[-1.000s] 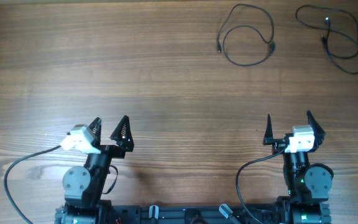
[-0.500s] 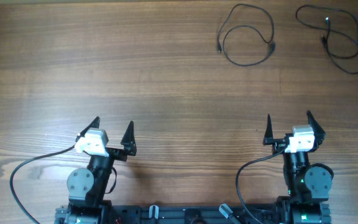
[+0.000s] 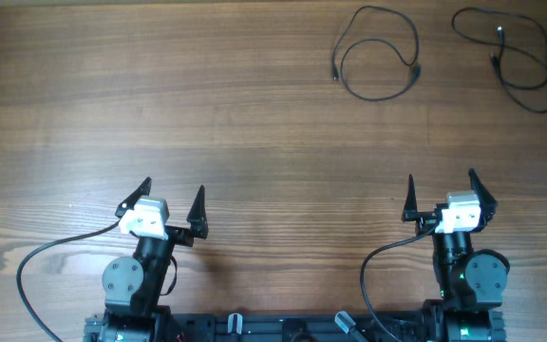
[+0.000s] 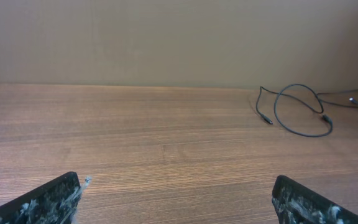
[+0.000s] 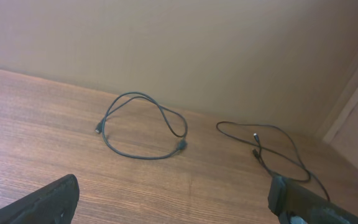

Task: Untangle cables

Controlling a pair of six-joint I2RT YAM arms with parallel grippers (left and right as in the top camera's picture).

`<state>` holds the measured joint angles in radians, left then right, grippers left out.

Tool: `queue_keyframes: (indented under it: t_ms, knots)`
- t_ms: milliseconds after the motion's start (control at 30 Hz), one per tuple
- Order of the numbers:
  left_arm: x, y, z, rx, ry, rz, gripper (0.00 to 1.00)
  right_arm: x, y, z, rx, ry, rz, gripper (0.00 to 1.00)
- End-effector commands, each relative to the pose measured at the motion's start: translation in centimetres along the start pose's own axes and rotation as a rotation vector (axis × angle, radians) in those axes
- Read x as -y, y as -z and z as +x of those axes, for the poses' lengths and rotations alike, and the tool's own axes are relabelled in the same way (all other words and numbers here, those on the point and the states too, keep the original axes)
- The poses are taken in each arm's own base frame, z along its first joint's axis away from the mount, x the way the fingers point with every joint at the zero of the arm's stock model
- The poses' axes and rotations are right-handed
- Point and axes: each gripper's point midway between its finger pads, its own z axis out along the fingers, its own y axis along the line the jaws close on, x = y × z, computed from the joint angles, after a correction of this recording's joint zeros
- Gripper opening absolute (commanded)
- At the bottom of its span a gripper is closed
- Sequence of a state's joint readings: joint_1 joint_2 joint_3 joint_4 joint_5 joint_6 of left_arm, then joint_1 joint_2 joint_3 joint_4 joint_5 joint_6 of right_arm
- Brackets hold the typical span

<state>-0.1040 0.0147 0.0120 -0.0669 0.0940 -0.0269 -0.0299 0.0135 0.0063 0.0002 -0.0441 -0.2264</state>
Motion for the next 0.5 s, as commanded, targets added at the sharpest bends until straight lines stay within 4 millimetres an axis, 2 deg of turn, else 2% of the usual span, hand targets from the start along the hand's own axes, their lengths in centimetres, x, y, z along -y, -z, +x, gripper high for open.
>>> queue_keyframes:
  t_ms: [0, 467]
  knots:
    - [-0.06, 0.02, 0.13, 0.002, -0.020, -0.005, 1.00, 0.24, 0.05, -0.15, 0.007, 0.007, 0.012, 1.00]
    - [-0.06, 0.02, 0.13, 0.002, -0.020, -0.005, 1.00, 0.22, 0.02, -0.05, 0.003, 0.009, 0.011, 1.00]
